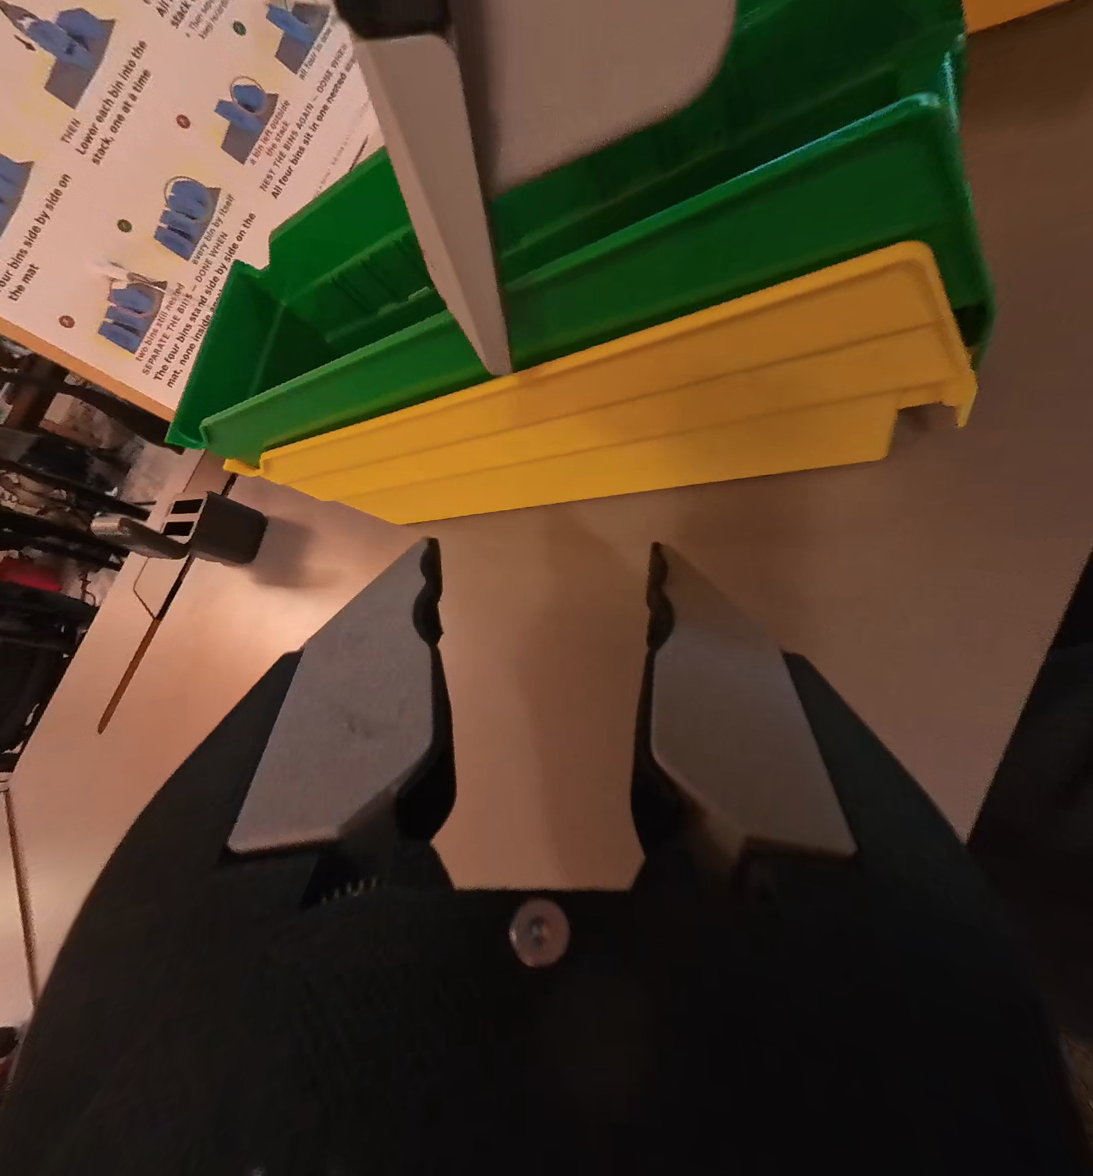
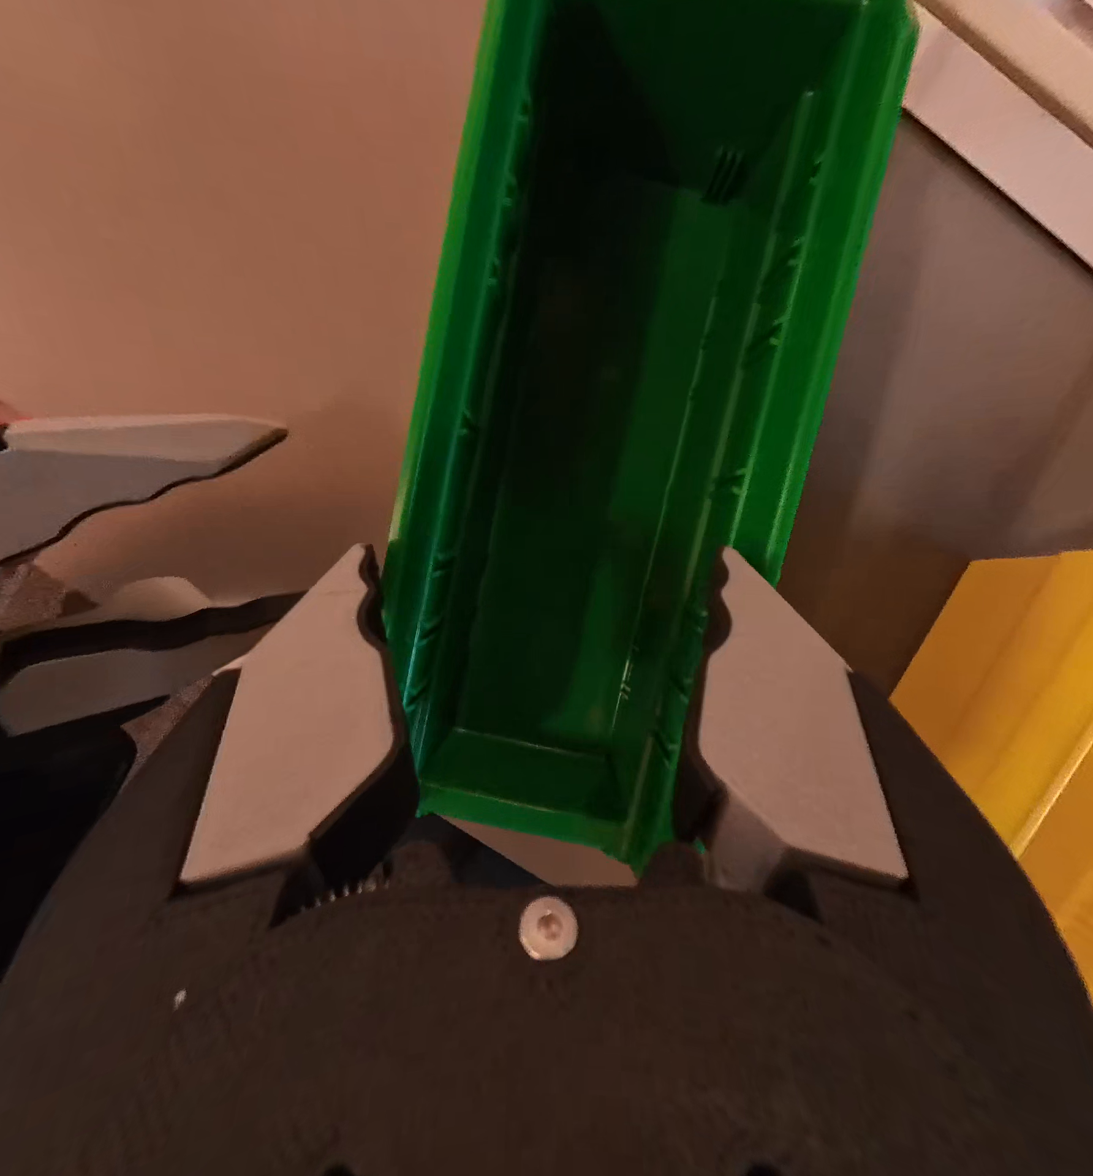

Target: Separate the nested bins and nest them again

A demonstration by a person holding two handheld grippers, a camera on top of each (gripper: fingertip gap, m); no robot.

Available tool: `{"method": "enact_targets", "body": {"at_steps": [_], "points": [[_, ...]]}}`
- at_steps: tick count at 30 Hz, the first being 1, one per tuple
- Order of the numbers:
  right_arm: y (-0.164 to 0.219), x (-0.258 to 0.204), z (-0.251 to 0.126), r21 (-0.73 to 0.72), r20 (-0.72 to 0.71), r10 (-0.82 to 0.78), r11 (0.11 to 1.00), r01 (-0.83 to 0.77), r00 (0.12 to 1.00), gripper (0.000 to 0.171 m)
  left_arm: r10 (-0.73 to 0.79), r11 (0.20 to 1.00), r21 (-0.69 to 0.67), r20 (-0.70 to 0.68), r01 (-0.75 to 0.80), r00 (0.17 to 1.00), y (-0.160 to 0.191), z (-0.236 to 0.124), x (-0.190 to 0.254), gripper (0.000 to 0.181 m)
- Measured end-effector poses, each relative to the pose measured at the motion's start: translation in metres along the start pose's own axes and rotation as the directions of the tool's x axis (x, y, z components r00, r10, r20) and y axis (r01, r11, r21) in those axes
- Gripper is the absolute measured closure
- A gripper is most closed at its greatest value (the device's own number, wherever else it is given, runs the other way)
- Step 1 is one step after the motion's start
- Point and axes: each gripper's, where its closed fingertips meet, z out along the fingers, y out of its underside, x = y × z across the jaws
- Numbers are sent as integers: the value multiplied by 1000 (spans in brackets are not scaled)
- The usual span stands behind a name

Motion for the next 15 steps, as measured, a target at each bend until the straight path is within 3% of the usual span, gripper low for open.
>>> {"method": "enact_targets", "body": {"at_steps": [7,12,15], "points": [[-15,8,-18,65,-89,-10,998,16,996,74,24,999,-24,-23,-25,999,2,3,7,119],[-7,9,-14,4,-43,12,1000,-12,999,50,49,998,-33,-33,-51,998,-1,6,13,122],[4,10,-3,-62,-19,29,998,-31,999,49,53,998,-33,-46,-54,998,-3,8,17,123]]}}
